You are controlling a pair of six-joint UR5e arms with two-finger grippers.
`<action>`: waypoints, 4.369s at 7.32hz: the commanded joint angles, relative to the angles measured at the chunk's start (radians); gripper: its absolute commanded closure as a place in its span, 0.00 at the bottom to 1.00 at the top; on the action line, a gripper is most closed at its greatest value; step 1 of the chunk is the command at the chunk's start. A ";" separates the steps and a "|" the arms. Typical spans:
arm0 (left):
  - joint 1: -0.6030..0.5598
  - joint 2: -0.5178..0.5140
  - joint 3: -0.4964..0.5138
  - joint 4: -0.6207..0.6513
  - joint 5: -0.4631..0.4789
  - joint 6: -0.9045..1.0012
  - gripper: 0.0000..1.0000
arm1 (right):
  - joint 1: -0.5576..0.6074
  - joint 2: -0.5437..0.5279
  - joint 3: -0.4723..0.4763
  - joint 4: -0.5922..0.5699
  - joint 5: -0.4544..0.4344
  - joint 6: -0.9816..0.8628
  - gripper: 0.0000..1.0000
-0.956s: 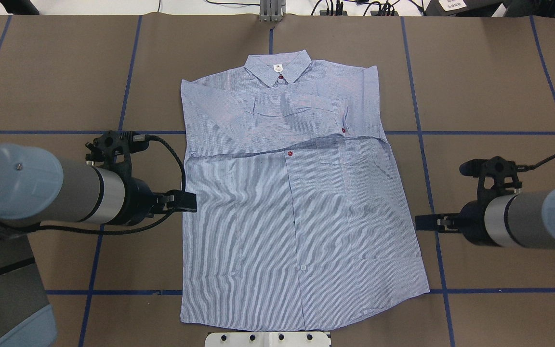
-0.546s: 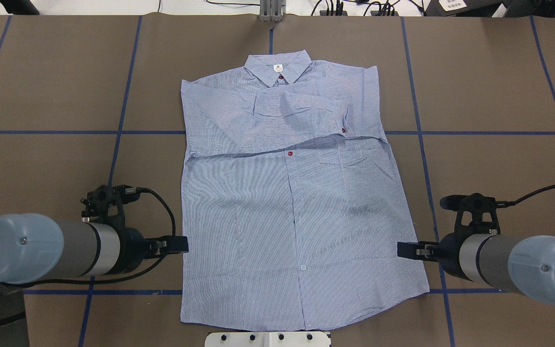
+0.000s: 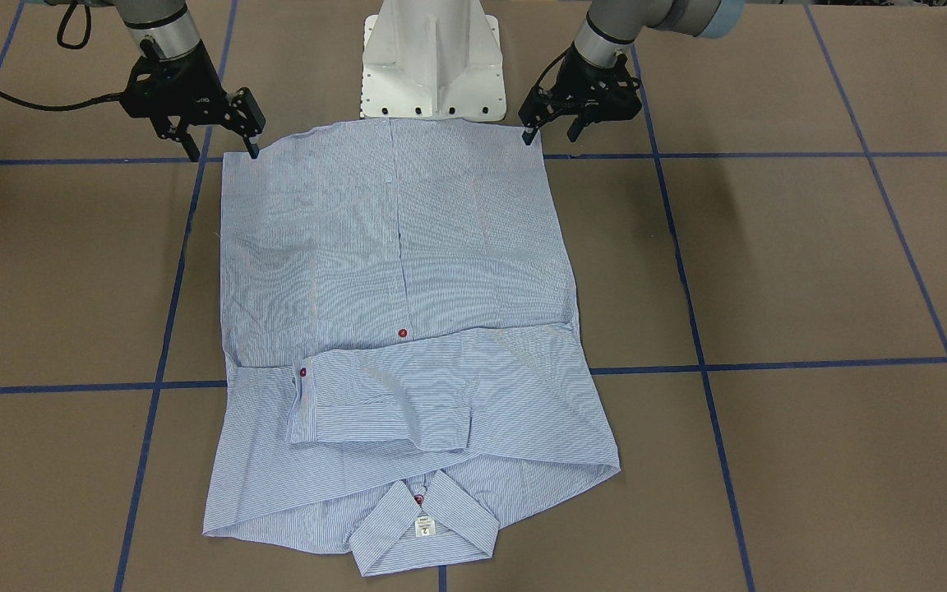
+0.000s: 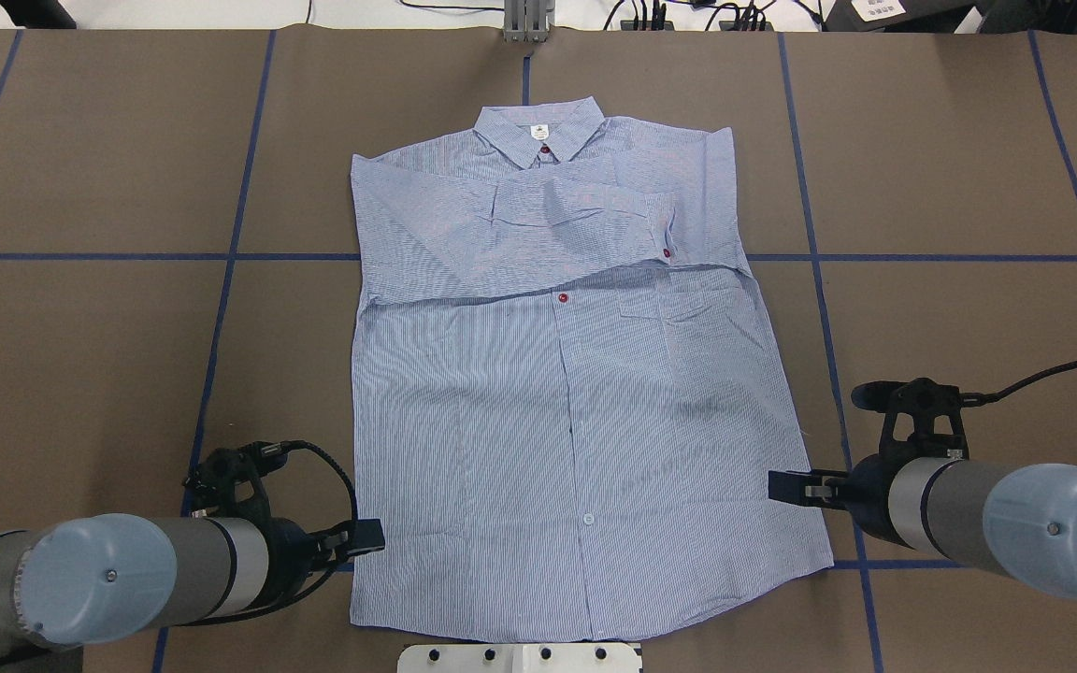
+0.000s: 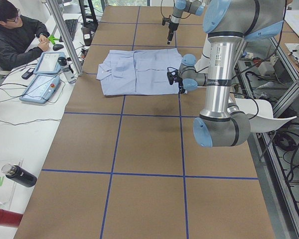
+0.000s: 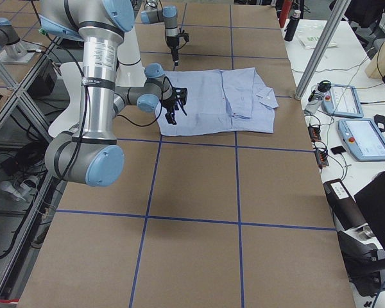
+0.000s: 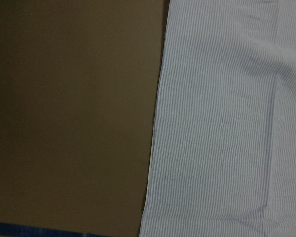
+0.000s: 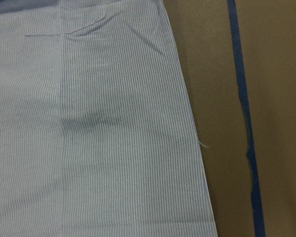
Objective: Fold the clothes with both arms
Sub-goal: 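Position both grippers at the hem corners nearest the robot, then close both grippers on the hem corners nearest the robot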
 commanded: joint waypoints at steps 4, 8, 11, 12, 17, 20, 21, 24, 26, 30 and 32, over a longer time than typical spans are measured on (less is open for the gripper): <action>0.069 -0.020 0.056 -0.023 0.014 -0.033 0.30 | 0.001 0.000 0.000 0.000 -0.002 0.000 0.00; 0.083 -0.028 0.058 -0.022 0.014 -0.030 0.37 | 0.001 0.000 0.002 0.000 -0.002 0.000 0.00; 0.092 -0.032 0.064 -0.020 0.016 -0.024 0.37 | 0.001 0.000 0.000 0.000 -0.002 0.000 0.00; 0.095 -0.032 0.071 -0.020 0.016 -0.022 0.37 | 0.001 0.000 0.002 0.000 -0.002 0.000 0.00; 0.098 -0.049 0.073 -0.017 0.013 -0.019 1.00 | 0.001 0.000 0.002 0.000 -0.002 0.002 0.00; 0.094 -0.049 0.062 -0.015 0.013 -0.019 1.00 | 0.000 -0.011 0.000 0.000 -0.001 0.000 0.00; 0.092 -0.049 0.059 -0.015 0.013 -0.019 1.00 | -0.002 -0.015 -0.001 0.014 -0.001 0.002 0.00; 0.094 -0.049 0.045 -0.017 0.016 -0.030 1.00 | -0.017 -0.205 -0.056 0.367 -0.002 0.061 0.01; 0.092 -0.048 0.016 -0.015 0.017 -0.033 1.00 | -0.133 -0.206 -0.070 0.370 -0.157 0.241 0.06; 0.095 -0.046 0.010 -0.014 0.045 -0.033 1.00 | -0.316 -0.196 -0.134 0.359 -0.379 0.396 0.25; 0.097 -0.046 0.010 -0.014 0.045 -0.033 1.00 | -0.330 -0.196 -0.139 0.359 -0.386 0.403 0.37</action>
